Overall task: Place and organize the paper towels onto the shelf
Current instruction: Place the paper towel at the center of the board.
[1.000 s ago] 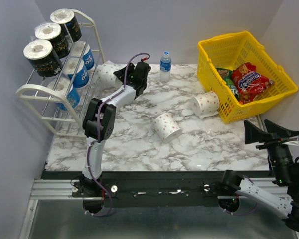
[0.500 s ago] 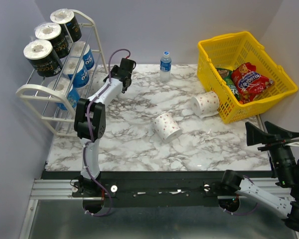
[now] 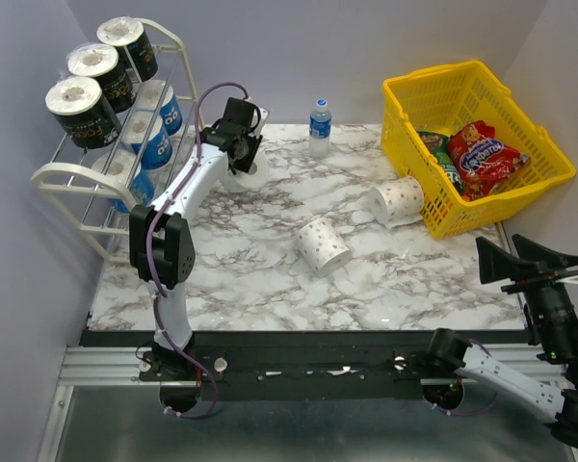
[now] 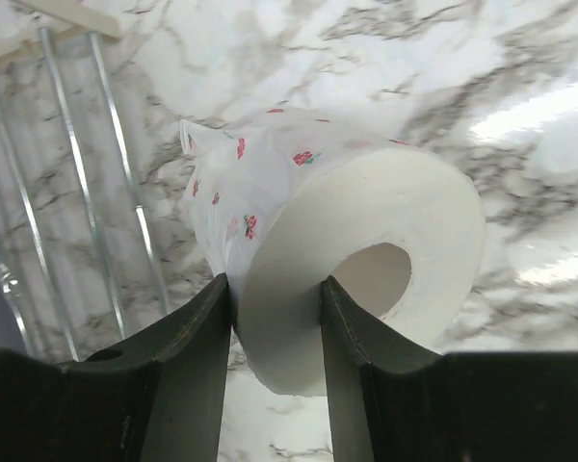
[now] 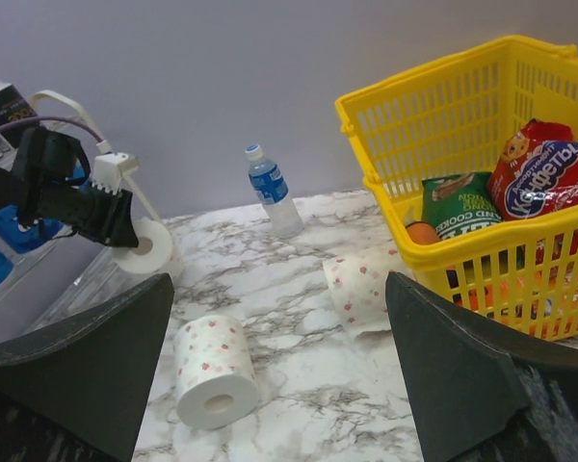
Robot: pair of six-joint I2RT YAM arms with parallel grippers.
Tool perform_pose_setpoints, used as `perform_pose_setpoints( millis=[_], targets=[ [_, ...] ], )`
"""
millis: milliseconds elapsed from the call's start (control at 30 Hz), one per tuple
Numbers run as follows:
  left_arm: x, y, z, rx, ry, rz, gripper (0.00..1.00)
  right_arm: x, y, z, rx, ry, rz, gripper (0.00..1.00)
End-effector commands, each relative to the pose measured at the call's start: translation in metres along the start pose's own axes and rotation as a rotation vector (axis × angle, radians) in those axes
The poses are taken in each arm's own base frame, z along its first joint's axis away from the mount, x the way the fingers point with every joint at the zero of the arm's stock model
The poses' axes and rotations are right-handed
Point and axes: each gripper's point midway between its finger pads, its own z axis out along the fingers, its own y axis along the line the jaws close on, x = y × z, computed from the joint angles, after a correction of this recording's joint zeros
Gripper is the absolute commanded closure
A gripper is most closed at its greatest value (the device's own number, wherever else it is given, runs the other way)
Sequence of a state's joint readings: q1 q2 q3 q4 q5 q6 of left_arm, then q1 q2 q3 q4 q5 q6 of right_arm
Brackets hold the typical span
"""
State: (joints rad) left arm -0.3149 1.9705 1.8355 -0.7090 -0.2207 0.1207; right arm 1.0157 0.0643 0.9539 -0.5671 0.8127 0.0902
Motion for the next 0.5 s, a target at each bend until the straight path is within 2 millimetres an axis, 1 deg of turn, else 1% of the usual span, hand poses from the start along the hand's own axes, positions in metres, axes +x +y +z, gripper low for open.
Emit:
perform_pose_setpoints(
  millis=[0,33,100,133,167,233,300,333,367,433,467],
  targets=[
    [-0.003,-0.029,-0.022,0.206,-0.016,-0.129,0.69,-0.009,0.003,-0.005,-0.039,-0.002,0.028,0.00],
    [0.002,-0.028,-0.018,0.202,0.004,-0.169,0.68,-0.011,0.003,-0.006,-0.043,-0.003,0.034,0.00],
    [0.009,-0.027,-0.010,0.225,0.033,-0.229,0.60,-0.014,0.003,-0.007,-0.044,-0.002,0.036,0.00],
    [0.010,-0.019,-0.007,0.221,0.028,-0.261,0.57,-0.013,0.002,-0.008,-0.044,0.002,0.037,0.00],
    [0.014,-0.018,-0.005,0.226,0.033,-0.282,0.53,-0.016,0.001,-0.009,-0.044,0.000,0.040,0.00],
    [0.015,-0.013,0.000,0.248,0.027,-0.330,0.49,-0.016,0.000,-0.010,-0.041,0.003,0.044,0.00],
    [0.014,-0.008,0.003,0.236,0.037,-0.341,0.44,-0.017,-0.001,-0.011,-0.044,0.002,0.053,0.00],
    [0.020,0.001,0.004,0.183,0.061,-0.326,0.39,-0.017,-0.001,-0.012,-0.044,0.004,0.061,0.00],
    [0.013,0.008,0.000,0.153,0.046,-0.325,0.25,-0.016,-0.001,-0.012,-0.046,0.005,0.065,0.00],
    [0.009,0.021,-0.007,0.096,0.028,-0.312,0.18,-0.016,-0.001,-0.013,-0.049,0.010,0.071,0.00],
    [0.001,0.027,-0.015,0.077,0.002,-0.291,0.07,-0.016,0.000,-0.013,-0.052,0.012,0.072,0.00]
  ],
)
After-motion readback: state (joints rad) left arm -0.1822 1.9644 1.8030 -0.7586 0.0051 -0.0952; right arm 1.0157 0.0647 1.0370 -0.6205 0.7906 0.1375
